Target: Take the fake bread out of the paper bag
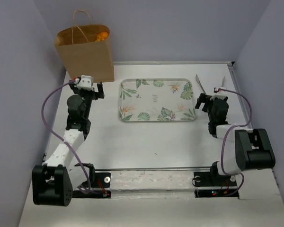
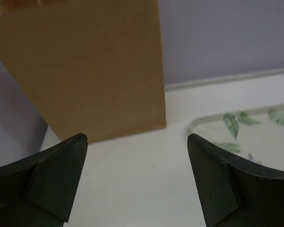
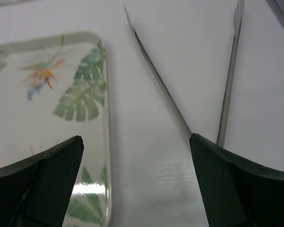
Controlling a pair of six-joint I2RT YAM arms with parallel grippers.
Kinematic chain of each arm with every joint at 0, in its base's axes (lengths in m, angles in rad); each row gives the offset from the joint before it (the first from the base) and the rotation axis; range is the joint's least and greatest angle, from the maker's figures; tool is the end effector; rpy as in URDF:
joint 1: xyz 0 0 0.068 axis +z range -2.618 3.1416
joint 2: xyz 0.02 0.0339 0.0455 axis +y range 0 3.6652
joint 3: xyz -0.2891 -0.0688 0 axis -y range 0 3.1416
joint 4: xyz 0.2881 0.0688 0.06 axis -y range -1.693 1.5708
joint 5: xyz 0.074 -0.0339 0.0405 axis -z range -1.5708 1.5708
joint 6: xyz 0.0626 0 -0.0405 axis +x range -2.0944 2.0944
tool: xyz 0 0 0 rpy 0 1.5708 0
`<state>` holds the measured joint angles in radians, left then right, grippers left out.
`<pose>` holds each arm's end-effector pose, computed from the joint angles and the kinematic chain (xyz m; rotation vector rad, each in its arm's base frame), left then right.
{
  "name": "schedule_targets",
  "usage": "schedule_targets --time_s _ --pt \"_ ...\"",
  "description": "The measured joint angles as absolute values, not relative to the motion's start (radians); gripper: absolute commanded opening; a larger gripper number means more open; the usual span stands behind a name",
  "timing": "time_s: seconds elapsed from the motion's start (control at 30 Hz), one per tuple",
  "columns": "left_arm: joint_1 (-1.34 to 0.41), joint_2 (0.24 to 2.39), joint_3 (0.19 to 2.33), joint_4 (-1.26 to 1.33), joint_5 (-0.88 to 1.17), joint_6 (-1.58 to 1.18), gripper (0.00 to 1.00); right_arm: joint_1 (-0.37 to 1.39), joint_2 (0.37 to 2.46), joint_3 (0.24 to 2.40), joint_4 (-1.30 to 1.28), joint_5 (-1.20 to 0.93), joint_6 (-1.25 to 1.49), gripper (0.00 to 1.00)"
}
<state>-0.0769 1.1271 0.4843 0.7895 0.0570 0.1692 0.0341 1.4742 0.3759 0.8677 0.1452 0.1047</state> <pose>0.2963 -0.0264 0.2699 0.2214 1.4071 0.0356 0.3091 0.0015 0.1410 0.1668 1.7913 -0.0316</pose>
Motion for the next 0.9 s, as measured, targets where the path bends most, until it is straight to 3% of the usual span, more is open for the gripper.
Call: schedule_targets --time_s 0.2,0.37,0.4,0.47,0.53,0.57,0.6,0.77,0.9 --pt "-0.076 0.912 0.841 0.453 -0.017 0.244 0.99 0.034 1.34 0.728 0.465 0.129 0.095 0.92" --pt "-0.073 0.923 1.057 0.198 -0.016 0.452 0.99 0.034 1.253 0.905 0.283 0.06 0.072 0.85" --pt "-0.068 0.95 1.11 0.154 -0.021 0.483 0.99 0.034 1.243 0.925 0.268 0.045 0.07 0.84" --pt "-0.045 1.047 1.25 0.063 -0.028 0.505 0.86 0.034 1.231 0.967 0.235 0.007 0.068 0.83" --pt "0.028 1.21 1.489 -0.055 0.006 0.498 0.77 0.034 1.233 1.013 0.204 -0.03 0.068 0.83" --pt "0.073 1.302 1.618 -0.086 0.026 0.484 0.77 0.034 1.233 1.022 0.191 -0.039 0.068 0.83" --pt "0.104 1.376 1.724 -0.134 0.041 0.475 0.77 0.034 1.233 1.031 0.178 -0.052 0.072 0.83" --pt "0.248 1.704 2.16 -0.329 0.12 0.394 0.95 0.034 1.23 1.033 0.118 -0.098 0.112 0.82" --pt "0.303 1.827 2.289 -0.382 0.155 0.35 0.99 0.035 1.21 1.031 0.101 -0.132 0.145 0.79"
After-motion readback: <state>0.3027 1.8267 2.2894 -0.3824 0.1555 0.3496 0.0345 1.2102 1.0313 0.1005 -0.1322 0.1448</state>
